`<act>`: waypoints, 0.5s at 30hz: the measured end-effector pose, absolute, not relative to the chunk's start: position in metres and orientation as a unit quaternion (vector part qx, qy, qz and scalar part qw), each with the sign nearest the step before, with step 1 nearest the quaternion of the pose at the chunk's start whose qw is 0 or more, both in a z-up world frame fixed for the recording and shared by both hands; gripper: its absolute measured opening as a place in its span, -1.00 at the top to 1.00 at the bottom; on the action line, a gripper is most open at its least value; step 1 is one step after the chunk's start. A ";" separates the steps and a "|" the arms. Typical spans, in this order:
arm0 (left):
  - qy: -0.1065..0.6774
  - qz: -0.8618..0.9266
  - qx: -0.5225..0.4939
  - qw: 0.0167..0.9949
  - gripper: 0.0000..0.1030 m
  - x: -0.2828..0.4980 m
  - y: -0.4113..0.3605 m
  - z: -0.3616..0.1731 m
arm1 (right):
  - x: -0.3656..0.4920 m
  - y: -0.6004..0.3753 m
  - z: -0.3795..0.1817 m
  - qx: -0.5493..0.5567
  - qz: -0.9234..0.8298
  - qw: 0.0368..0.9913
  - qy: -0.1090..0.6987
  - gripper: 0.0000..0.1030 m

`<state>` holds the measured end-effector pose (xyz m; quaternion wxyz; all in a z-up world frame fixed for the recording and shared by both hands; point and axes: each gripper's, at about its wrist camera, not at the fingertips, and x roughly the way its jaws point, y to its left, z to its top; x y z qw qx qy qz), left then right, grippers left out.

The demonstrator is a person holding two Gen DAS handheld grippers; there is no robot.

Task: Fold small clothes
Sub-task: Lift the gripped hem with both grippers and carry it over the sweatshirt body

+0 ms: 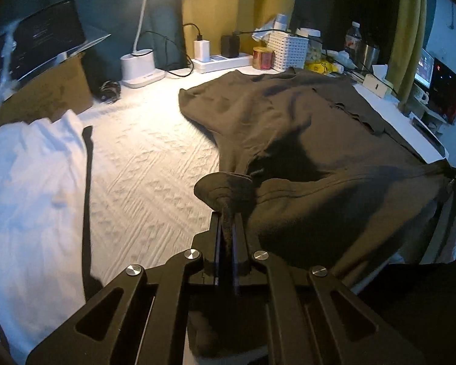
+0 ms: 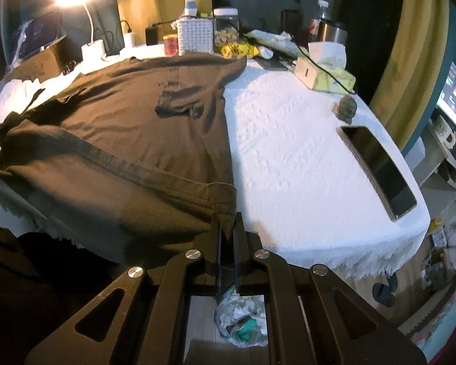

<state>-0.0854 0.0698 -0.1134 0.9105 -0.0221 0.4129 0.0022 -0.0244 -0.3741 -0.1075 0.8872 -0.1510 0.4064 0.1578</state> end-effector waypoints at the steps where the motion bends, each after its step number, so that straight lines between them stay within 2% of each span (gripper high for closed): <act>1: 0.414 0.005 -0.023 0.910 0.92 -0.087 0.070 -0.114 | -0.024 -0.373 -0.107 -0.152 0.161 0.888 0.404 0.87; 15: 0.421 0.021 -0.026 0.906 0.92 -0.087 0.064 -0.124 | -0.012 -0.384 -0.118 -0.147 0.147 0.883 0.420 0.87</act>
